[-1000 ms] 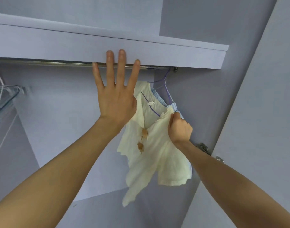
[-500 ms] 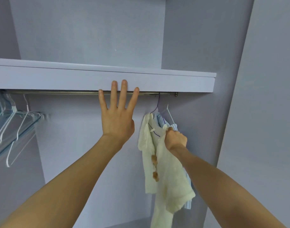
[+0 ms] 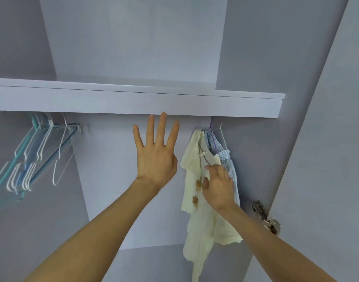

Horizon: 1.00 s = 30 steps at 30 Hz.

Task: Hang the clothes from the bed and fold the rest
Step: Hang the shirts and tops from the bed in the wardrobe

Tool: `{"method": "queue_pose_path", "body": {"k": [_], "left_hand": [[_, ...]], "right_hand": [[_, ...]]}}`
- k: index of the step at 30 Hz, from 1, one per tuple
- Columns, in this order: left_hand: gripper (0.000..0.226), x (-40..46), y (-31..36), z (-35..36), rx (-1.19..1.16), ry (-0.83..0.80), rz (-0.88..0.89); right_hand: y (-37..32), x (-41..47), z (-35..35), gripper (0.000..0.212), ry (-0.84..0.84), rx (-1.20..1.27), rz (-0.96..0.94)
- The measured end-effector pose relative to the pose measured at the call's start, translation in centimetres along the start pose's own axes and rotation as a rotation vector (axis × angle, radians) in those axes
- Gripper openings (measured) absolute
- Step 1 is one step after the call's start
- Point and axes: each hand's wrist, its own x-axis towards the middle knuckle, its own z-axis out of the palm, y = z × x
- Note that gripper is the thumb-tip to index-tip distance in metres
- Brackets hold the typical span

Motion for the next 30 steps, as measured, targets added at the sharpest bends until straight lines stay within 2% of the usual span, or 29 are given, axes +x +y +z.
{"method": "queue_pose_path", "body": {"k": [4,7,12,15,20,27,30], "left_hand": [[0.073,-5.5,-1.5,0.2,-0.049,-0.168,-0.178],[0.067,-12.0,-3.0,-0.2,-0.07,-0.346,-0.389],[0.057,-27.6,-5.6,-5.8,0.013,-0.466,-0.873],[0.054,-35.8,-5.5,-10.6,0.095,-0.469,-1.138],[0.047,-50.6,-1.7,-23.0,0.316,-0.422,-1.54],[0.043,-64.9,7.4,-37.1,0.565,-0.213,-1.985],[0.041,-70.9,11.4,-42.4,0.63,-0.115,-2.175]], "right_hand": [[-3.3,-1.5,1.0,0.032,-0.298,0.172,-0.178],[-6.0,-4.0,2.7,0.03,-0.48,0.258,-0.28],[-12.8,-13.2,6.2,0.026,-0.835,0.4,-0.535],[-16.6,-19.8,7.6,0.024,-0.982,0.473,-0.682],[-22.8,-36.2,7.0,0.023,-1.32,0.494,-0.993],[-25.2,-56.8,1.8,0.023,-1.672,0.448,-1.339],[-25.2,-65.9,-1.1,0.022,-1.747,0.383,-1.496]]}}
